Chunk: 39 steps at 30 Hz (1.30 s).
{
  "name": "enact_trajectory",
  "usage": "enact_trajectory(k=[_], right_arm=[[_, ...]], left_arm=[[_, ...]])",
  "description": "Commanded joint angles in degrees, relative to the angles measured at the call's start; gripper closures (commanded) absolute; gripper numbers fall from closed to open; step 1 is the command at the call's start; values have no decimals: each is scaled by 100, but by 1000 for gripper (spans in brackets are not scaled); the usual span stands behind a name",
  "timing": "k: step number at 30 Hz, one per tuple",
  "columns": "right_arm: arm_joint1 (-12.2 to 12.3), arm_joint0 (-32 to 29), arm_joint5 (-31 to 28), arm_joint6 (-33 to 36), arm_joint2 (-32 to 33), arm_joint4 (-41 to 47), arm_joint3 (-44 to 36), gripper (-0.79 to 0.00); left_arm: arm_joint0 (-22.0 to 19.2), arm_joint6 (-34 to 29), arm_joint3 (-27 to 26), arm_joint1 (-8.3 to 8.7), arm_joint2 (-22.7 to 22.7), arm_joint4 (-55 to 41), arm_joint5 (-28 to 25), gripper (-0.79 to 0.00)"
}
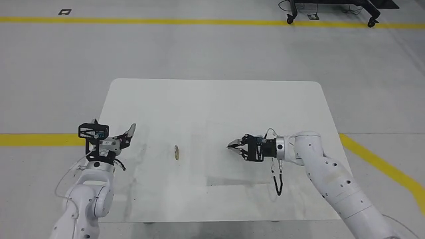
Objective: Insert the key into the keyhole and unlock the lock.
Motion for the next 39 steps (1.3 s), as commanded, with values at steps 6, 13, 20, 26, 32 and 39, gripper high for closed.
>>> enact_trajectory(k=[6, 13, 20, 26, 32, 39], right_arm=[[-18, -60, 340, -318, 45, 448, 303, 0], [-35, 198, 376, -1254, -193, 385, 1041, 0], [-59, 471, 572, -2195, -443, 216, 1757, 0], [-121, 763, 641, -2649, -738, 86, 2268, 0], [-200, 1015, 742, -2824, -980, 196, 2617, 0], [-110, 865, 824, -2909, -1140, 1285, 2190, 0]], left_arm=[[-15, -10, -236, -8, 144, 576, 266, -785], [-540, -600, -752, -62, 1143, 1503, -194, -785], [-1235, -1307, -854, -127, 2063, 2450, -730, -785], [-1731, -1683, -532, -214, 2740, 2898, -1083, -785], [-2067, -1869, -122, -299, 3141, 3090, -1172, -785], [-2052, -1794, -47, -344, 2766, 1970, -990, -785]])
